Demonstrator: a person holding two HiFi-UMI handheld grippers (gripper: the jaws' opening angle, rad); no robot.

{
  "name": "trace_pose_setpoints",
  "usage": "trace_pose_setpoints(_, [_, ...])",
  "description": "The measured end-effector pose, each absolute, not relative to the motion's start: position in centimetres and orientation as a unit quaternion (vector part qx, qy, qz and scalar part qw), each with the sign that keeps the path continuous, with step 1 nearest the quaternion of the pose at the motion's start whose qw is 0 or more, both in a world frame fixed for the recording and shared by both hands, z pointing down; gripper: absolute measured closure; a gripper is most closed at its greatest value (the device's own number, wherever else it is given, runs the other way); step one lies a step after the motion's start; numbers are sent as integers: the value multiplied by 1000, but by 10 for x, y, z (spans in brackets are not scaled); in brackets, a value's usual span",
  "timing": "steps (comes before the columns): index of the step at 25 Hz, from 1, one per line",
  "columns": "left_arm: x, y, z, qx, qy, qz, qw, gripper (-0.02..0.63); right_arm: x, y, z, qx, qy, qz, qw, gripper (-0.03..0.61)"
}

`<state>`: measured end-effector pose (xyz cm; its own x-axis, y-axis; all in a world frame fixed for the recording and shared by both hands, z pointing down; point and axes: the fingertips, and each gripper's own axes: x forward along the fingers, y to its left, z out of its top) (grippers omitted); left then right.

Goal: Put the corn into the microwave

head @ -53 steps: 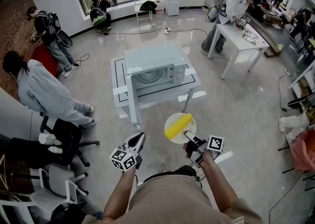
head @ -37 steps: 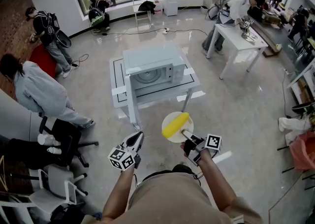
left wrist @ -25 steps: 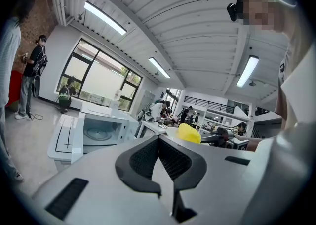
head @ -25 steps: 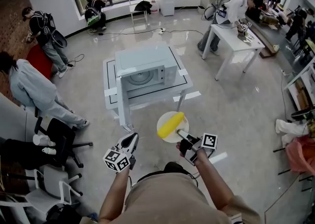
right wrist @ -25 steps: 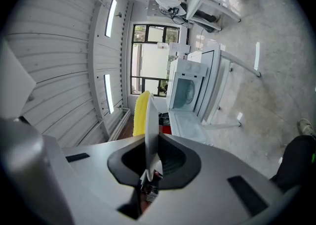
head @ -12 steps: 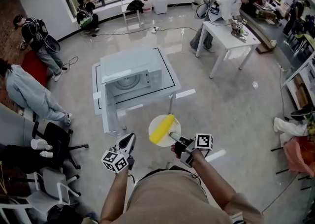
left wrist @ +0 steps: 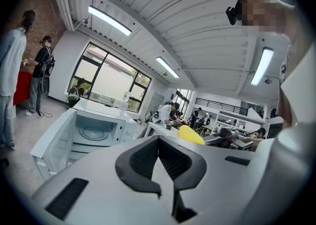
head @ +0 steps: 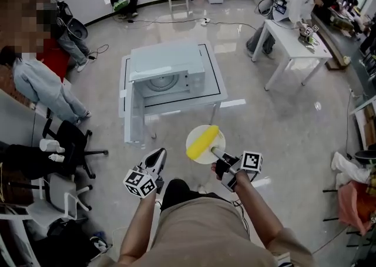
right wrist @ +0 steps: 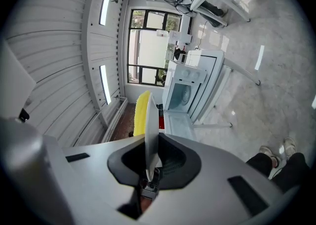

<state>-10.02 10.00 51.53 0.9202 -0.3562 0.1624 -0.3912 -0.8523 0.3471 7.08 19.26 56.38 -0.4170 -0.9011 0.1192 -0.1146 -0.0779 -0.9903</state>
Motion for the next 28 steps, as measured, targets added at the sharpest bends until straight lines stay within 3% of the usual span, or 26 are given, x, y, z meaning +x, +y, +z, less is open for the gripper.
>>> trace_pose_setpoints(28, [-116,-53,500,964,-181,29,195,612,44,-1,572,-423,597,-588,343,551])
